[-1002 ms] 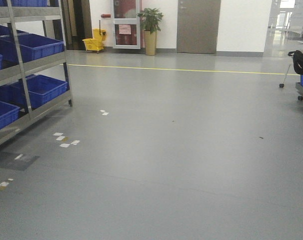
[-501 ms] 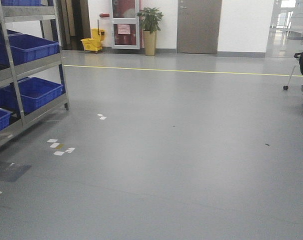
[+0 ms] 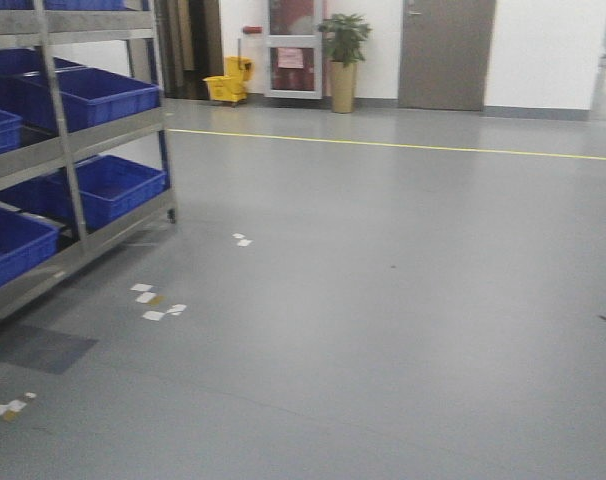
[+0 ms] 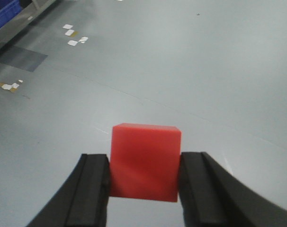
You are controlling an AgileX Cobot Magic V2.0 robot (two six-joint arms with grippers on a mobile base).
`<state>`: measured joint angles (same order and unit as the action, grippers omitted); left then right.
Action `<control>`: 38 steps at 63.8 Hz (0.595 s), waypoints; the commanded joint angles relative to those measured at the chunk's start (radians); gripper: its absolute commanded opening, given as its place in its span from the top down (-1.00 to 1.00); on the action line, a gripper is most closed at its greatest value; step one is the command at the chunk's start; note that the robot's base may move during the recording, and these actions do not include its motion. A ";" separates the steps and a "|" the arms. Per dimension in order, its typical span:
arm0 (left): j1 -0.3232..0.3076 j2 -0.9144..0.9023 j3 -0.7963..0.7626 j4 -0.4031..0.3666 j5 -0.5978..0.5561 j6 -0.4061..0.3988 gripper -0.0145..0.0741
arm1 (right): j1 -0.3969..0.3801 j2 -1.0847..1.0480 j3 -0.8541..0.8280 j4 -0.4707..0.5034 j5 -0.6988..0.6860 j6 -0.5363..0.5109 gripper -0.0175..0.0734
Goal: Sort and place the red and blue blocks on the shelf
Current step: 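Drive across the floor toward the shelf rack holding both cubes, then turn and drive up to the shelf of blue bins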
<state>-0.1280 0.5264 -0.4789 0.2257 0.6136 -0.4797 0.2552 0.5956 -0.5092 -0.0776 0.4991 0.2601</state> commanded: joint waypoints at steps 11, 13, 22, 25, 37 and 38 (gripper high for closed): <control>0.000 0.001 -0.029 0.011 -0.075 -0.010 0.39 | -0.005 0.000 -0.028 -0.010 -0.068 0.000 0.50; 0.000 0.001 -0.029 0.011 -0.075 -0.010 0.39 | -0.005 0.000 -0.028 -0.010 -0.068 0.000 0.50; 0.000 0.001 -0.029 0.011 -0.075 -0.010 0.39 | -0.005 0.000 -0.028 -0.010 -0.068 0.000 0.50; 0.000 0.001 -0.029 0.011 -0.075 -0.010 0.39 | -0.005 0.000 -0.028 -0.010 -0.068 0.000 0.50; 0.000 0.001 -0.029 0.011 -0.075 -0.010 0.39 | -0.005 0.000 -0.028 -0.010 -0.068 0.000 0.50; 0.000 0.001 -0.029 0.011 -0.075 -0.010 0.39 | -0.005 0.000 -0.028 -0.010 -0.068 0.000 0.50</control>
<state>-0.1280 0.5264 -0.4789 0.2257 0.6136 -0.4797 0.2552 0.5956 -0.5092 -0.0776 0.4991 0.2601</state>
